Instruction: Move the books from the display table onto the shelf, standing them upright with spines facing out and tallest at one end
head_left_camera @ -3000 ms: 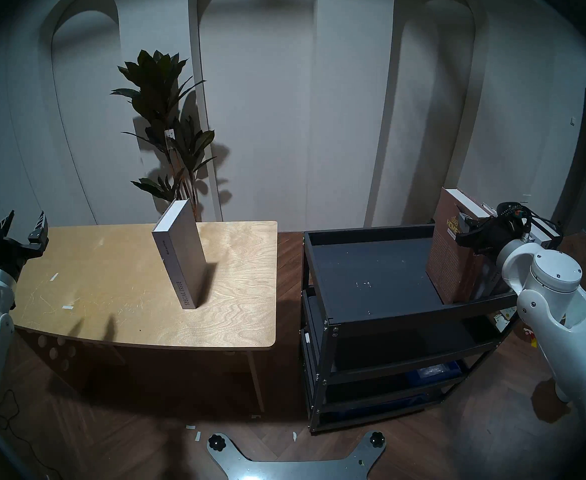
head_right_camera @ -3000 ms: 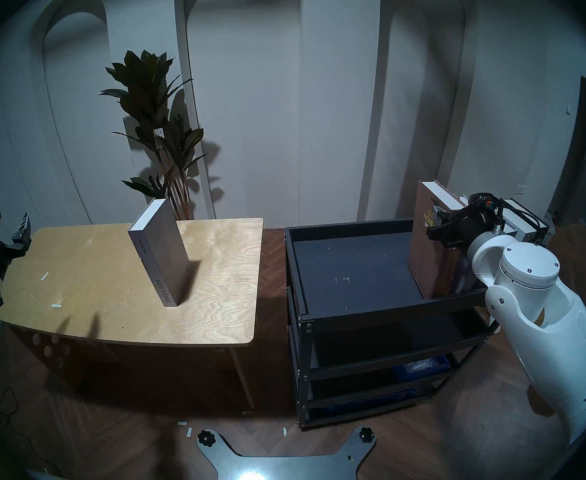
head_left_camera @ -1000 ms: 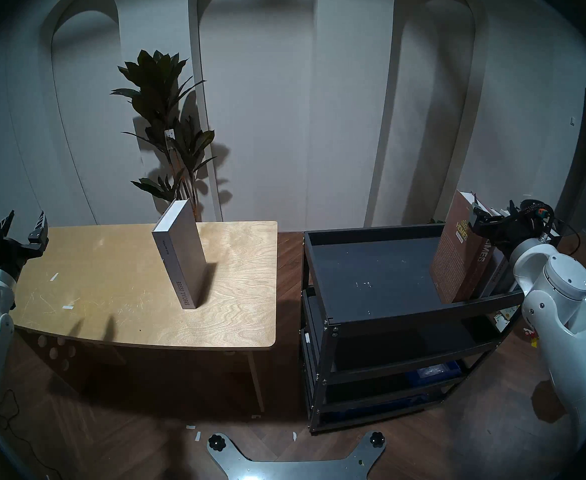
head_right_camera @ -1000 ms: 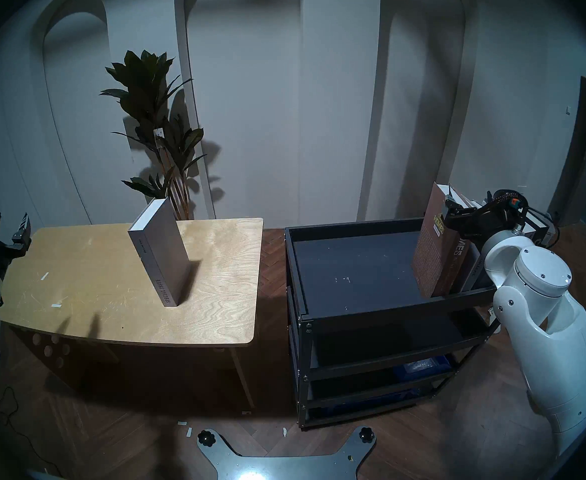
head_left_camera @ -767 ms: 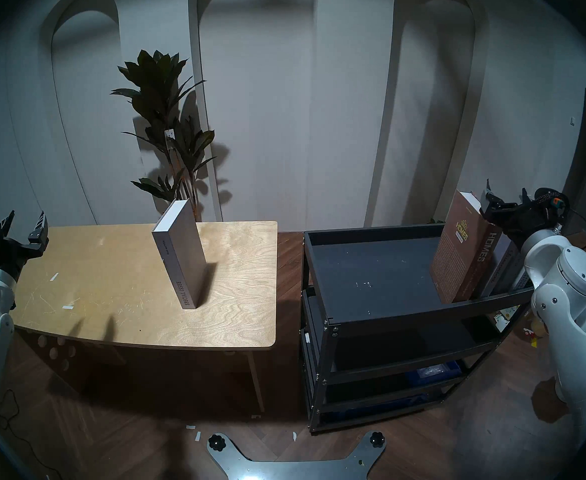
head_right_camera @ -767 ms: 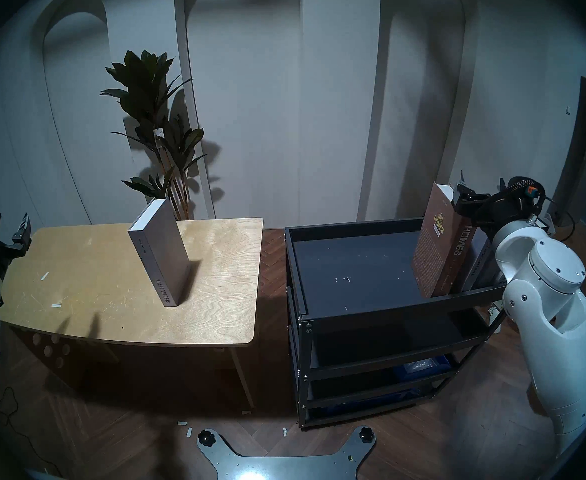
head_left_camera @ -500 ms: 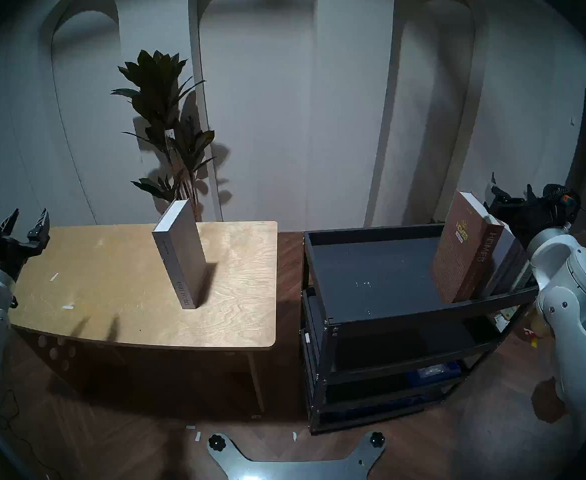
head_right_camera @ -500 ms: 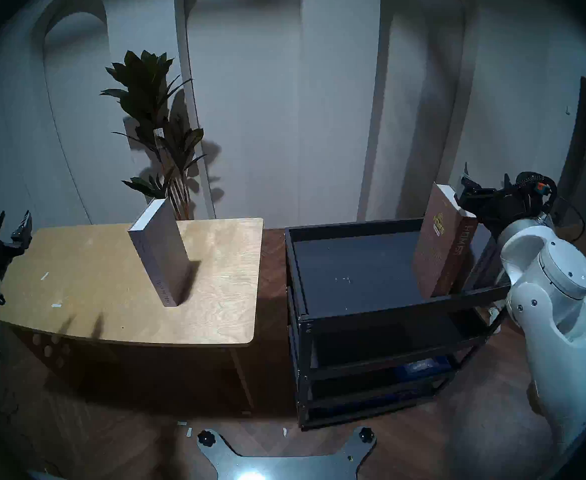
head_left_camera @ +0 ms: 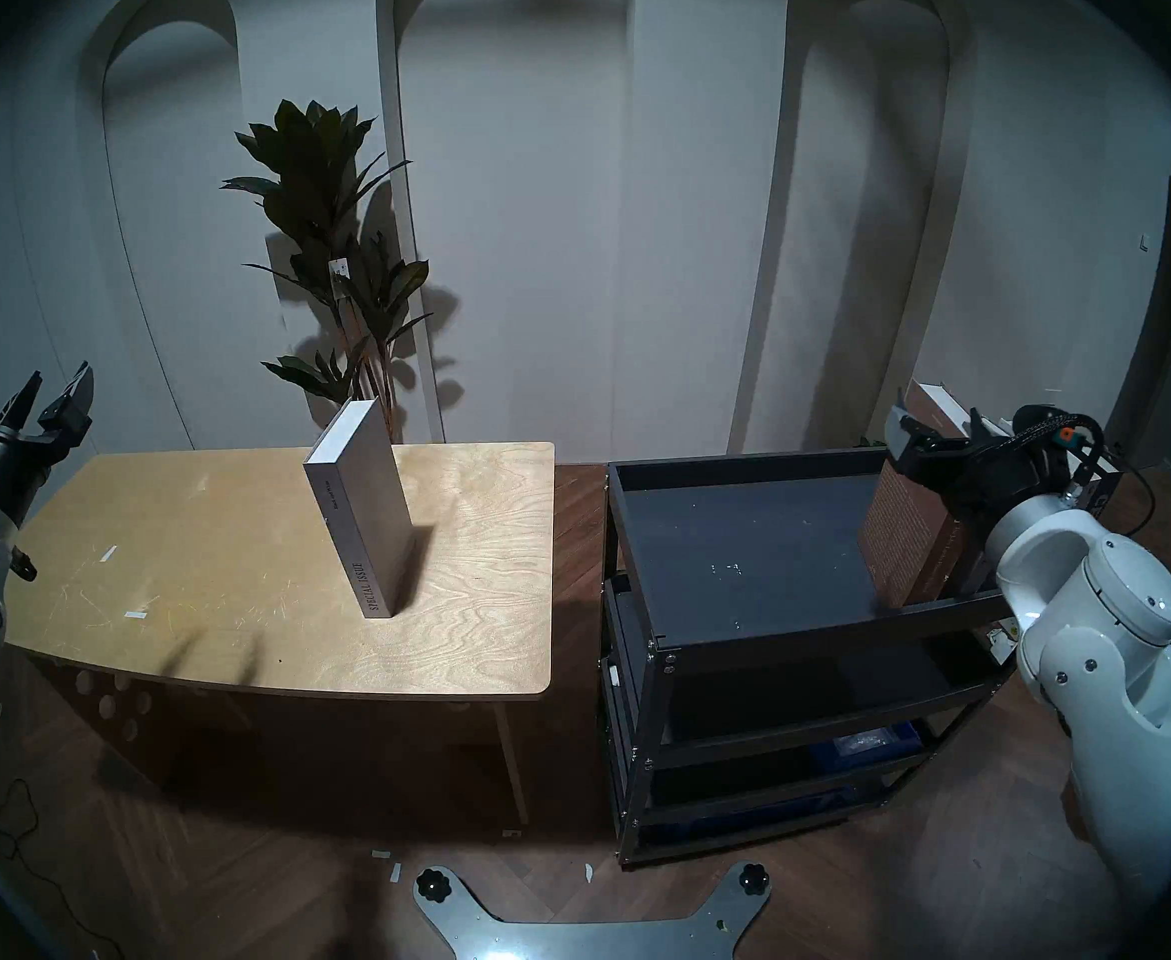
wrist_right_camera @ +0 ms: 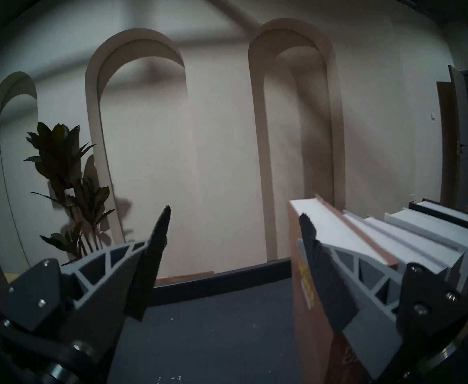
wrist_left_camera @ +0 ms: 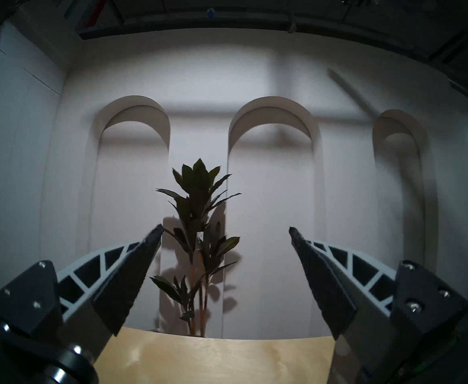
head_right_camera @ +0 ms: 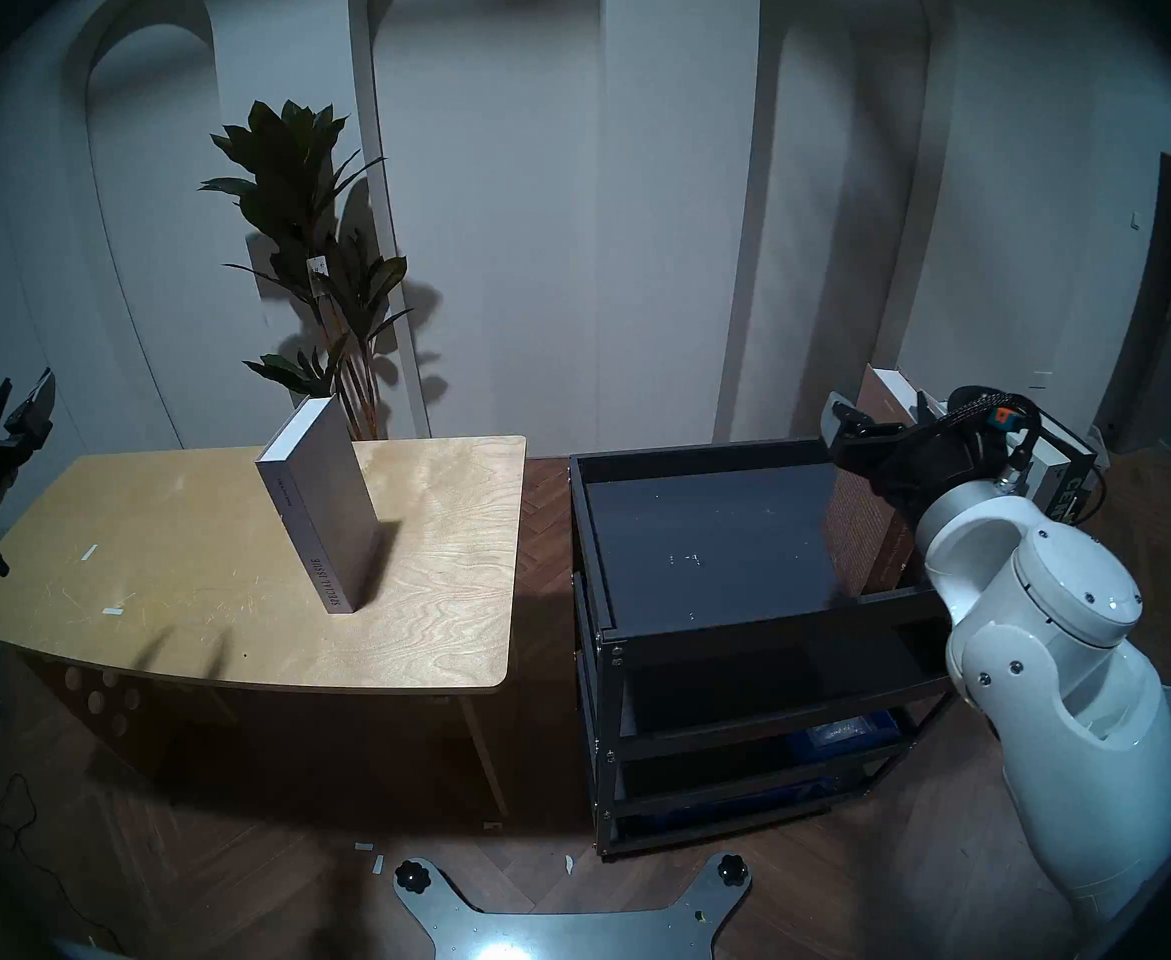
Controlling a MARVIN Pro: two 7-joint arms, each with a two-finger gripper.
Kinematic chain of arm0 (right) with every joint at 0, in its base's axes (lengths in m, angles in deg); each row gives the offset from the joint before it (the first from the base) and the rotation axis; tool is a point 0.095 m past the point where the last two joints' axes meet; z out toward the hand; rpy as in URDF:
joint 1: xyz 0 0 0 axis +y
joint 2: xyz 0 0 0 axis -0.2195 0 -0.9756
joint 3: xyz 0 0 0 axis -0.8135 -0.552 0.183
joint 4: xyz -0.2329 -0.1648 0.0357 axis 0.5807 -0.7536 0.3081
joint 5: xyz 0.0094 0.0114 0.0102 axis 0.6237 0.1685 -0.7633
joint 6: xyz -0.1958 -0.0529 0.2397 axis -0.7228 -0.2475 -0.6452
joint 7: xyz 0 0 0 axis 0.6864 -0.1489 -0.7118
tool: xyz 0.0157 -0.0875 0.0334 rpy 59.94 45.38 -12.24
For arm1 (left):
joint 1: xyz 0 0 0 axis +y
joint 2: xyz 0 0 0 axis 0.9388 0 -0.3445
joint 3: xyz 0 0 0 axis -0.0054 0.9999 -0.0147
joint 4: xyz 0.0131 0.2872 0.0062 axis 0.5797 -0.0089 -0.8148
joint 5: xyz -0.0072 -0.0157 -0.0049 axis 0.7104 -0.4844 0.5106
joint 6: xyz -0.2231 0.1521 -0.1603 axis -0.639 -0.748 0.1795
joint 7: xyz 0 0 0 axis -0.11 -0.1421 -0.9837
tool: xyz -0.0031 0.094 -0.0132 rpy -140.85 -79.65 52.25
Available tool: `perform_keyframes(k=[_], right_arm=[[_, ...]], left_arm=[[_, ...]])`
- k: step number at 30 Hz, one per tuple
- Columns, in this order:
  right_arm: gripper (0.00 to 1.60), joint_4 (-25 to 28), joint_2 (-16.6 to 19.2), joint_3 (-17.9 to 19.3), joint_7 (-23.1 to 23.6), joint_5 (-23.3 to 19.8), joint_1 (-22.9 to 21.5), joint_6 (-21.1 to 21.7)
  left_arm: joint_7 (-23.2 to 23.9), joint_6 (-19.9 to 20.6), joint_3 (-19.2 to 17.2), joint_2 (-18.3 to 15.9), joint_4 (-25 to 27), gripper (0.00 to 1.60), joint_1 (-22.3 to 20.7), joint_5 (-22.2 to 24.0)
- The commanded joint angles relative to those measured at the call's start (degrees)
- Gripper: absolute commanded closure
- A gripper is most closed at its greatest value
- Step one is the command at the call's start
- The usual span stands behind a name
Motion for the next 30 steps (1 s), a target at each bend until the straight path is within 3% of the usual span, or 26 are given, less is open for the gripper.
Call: perform_keyframes(k=[1,8,16,26,30], right_arm=[[0.00,0.5,0.2,-8.3,0.7,1.8,-2.8,-0.5],[0.00,-2.5,-1.1,-15.7,0.9,4.7,-6.6,-0.4],[0.00,-6.6,-3.2,-23.3,0.9,10.3,-12.1,-1.0],[0.00,-10.0,-8.7,-31.1,-0.2,17.9,-18.0,-0.8],[0.00,-10.9,-12.4,-36.3,-1.2,20.9,-20.8,-1.4]], left_arm=[[-0.6,2.1,-2.7,1.2,5.6,0.00,3.6,-3.2],[-2.1,4.0,-2.4,2.9,10.1,0.00,5.8,-7.3],[-5.1,6.6,0.6,4.0,14.6,0.00,7.3,-9.5],[-7.8,9.7,3.4,6.3,21.5,0.00,7.9,-8.2],[-10.1,10.2,2.1,7.6,19.4,0.00,8.1,-9.6]])
